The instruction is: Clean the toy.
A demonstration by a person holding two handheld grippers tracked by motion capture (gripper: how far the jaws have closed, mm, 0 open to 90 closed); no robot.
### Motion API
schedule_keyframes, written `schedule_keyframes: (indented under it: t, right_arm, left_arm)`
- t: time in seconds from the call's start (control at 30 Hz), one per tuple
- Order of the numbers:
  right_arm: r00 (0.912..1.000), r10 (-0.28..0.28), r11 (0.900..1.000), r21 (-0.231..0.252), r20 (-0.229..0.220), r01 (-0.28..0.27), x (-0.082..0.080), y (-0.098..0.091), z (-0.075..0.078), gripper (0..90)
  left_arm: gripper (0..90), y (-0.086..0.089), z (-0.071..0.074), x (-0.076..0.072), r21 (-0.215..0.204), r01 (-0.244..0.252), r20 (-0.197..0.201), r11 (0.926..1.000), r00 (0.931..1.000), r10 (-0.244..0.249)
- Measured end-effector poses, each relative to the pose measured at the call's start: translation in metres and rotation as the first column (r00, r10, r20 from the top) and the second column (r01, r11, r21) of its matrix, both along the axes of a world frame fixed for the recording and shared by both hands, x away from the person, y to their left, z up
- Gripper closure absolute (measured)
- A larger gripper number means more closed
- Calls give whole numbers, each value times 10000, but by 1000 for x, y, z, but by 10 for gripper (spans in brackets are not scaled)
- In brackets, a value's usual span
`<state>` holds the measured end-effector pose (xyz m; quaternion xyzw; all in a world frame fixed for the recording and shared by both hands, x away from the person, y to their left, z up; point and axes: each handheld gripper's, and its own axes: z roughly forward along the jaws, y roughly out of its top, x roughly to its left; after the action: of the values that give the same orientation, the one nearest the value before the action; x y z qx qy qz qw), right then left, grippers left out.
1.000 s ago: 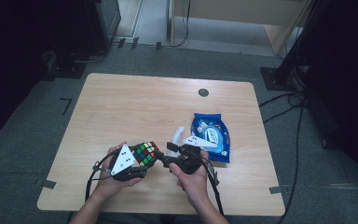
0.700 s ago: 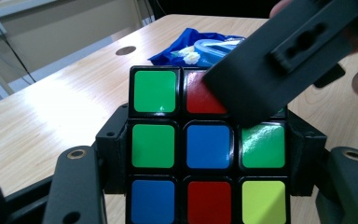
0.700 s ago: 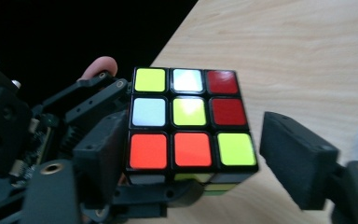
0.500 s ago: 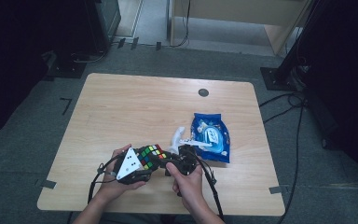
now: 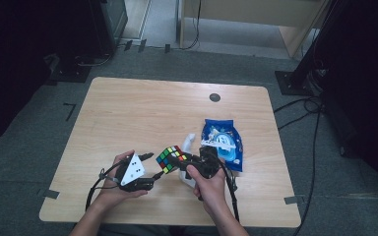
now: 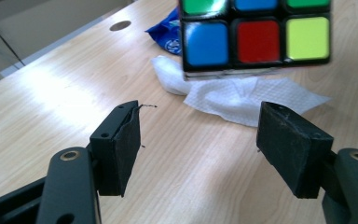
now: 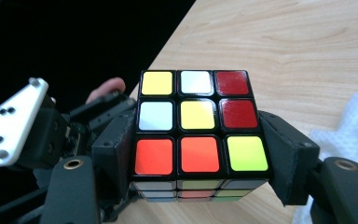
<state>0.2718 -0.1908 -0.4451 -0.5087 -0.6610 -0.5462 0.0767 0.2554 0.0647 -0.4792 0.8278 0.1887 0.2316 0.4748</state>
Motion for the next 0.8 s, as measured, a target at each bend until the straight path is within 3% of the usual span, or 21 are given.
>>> schedule_keyframes:
  t: [0.3,0.43,0.67,0.8]
  right_arm:
    - [9997,226,9997,-131,9,-226,0,5,-2,344]
    - [9987,456,9990,-21,-237,-456,0,8,-4,342]
    - [9986,468,9983,-348,-237,-476,-1,11,-7,343]
    - [9977,578,9973,-424,-349,-593,-1,14,-9,344]
  left_arm:
    - [284,-7,4,-7,172,-54,636,9998,9980,43]
    - [260,-10,6,-10,-44,33,742,10000,9972,-30]
    - [233,-14,5,-12,133,26,775,9999,9970,-37]
    - [204,-18,6,-14,15,221,776,9998,9967,-221]
